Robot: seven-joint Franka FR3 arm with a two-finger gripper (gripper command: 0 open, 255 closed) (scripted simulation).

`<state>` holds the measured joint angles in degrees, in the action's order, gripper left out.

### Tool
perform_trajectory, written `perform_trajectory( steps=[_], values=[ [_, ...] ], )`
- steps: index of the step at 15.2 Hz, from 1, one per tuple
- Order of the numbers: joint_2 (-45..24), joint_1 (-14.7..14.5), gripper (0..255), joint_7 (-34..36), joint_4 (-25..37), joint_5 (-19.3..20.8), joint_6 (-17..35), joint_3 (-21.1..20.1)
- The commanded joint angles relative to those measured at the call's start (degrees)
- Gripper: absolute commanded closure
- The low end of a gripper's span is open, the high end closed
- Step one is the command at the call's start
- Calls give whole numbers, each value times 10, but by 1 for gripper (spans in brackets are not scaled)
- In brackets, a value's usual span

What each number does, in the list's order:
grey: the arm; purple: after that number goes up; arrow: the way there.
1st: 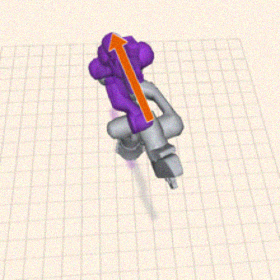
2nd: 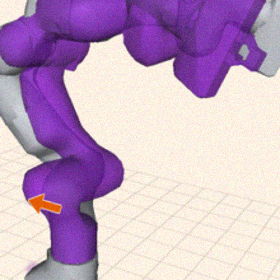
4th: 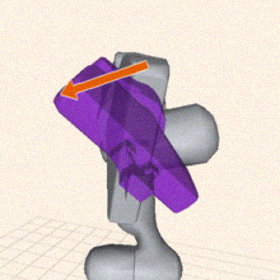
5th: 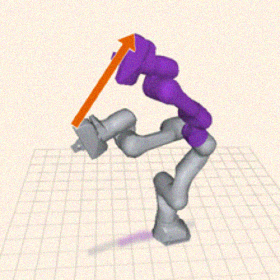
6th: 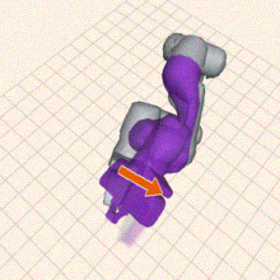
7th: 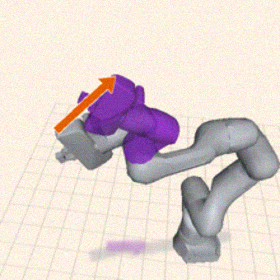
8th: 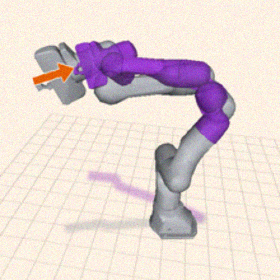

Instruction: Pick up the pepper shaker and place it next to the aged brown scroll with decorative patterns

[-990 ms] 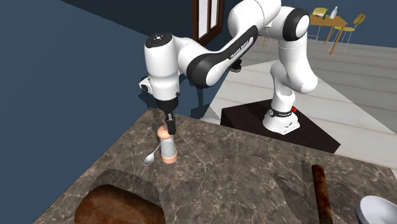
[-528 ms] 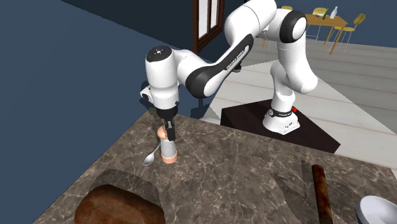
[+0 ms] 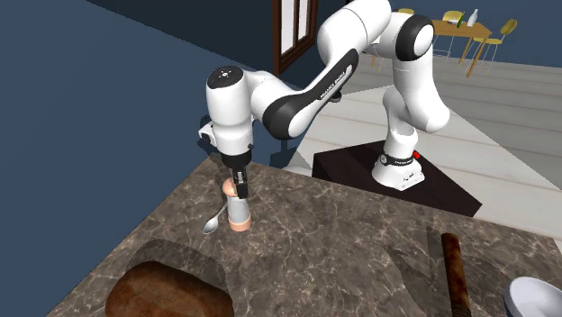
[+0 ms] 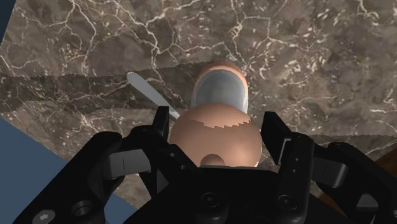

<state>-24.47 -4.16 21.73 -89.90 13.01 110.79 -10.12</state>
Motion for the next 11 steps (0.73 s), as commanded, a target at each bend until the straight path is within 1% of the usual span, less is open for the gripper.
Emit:
perform_trajectory(
  steps=[1,9,11],
  values=[
    [0,0,255,0,0,0,0,0],
    [0,0,255,0,0,0,0,0],
    [4,0,255,-2,9,-2,-13,-1]
  ],
)
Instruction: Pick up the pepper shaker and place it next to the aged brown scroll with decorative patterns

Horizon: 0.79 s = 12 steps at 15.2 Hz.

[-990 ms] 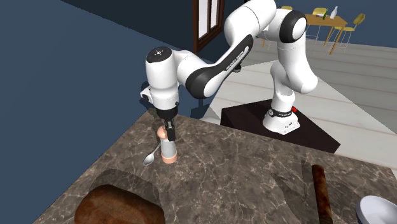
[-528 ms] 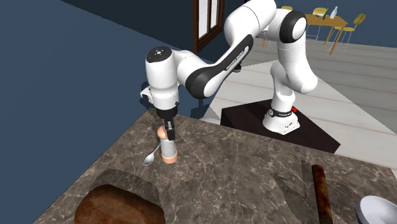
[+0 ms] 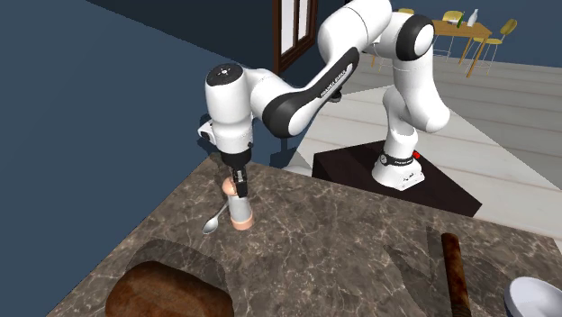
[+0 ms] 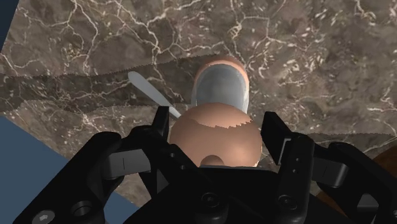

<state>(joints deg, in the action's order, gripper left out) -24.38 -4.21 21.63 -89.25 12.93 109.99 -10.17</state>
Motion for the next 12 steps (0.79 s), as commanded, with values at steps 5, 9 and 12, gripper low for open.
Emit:
perform_trajectory(
  steps=[5,9,12],
  values=[
    [11,0,255,-7,28,-4,-39,-2],
    [16,-1,255,-12,53,-7,-67,-2],
    [18,-2,255,-15,73,-8,-89,-3]
  ],
)
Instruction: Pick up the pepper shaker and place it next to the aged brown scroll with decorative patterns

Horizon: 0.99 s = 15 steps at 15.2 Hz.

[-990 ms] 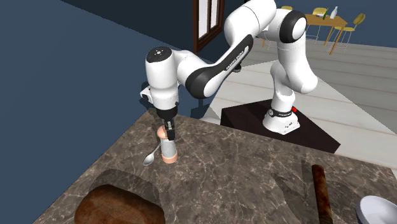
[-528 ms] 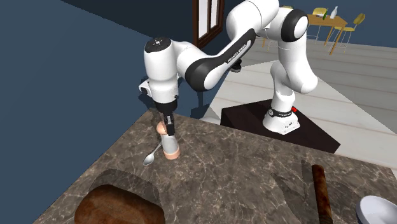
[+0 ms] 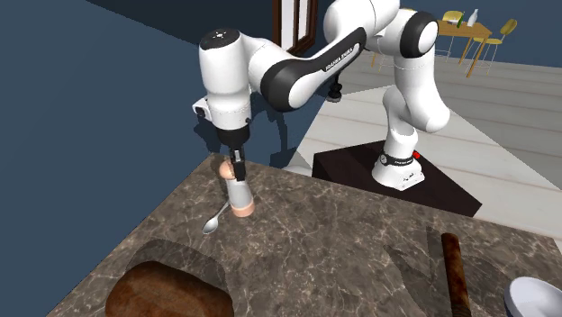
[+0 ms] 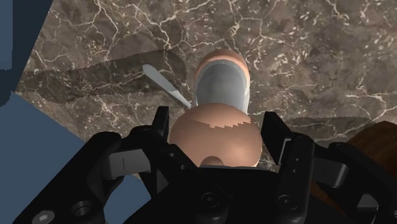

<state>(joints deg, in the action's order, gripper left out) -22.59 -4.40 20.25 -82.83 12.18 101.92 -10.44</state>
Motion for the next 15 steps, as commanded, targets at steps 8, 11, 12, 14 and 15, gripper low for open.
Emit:
perform_trajectory(
  steps=[8,11,12,14,15],
  values=[
    [-1,-4,255,-10,72,-2,-70,-1],
    [7,-11,255,0,69,-3,-77,-5],
    [15,-18,255,11,57,-3,-75,-8],
    [29,-32,255,34,36,-5,-71,-16],
    [35,-39,255,46,27,-5,-70,-20]
  ],
)
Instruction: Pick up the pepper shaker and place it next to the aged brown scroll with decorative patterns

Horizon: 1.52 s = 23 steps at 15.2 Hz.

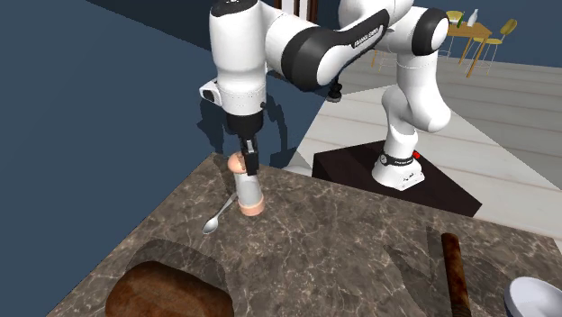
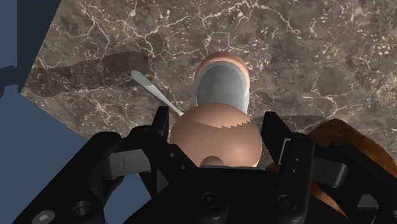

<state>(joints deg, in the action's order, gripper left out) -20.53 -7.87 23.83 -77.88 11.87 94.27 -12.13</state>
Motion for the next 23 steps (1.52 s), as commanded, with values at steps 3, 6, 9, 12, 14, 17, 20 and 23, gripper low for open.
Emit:
perform_trajectory(
  steps=[3,6,9,12,14,17,20,23],
  values=[
    [30,-26,255,45,-43,-4,7,-16],
    [40,-48,255,81,-57,-5,6,-29],
    [44,-71,255,117,-63,-6,3,-42],
    [43,-95,255,154,-62,-6,-3,-56],
    [40,-112,255,179,-58,-5,-7,-64],
    [30,-138,255,216,-45,-2,-16,-77],
    [14,-167,255,254,-24,2,-28,-90],
    [-7,-197,255,291,5,9,-41,-101]
  ],
)
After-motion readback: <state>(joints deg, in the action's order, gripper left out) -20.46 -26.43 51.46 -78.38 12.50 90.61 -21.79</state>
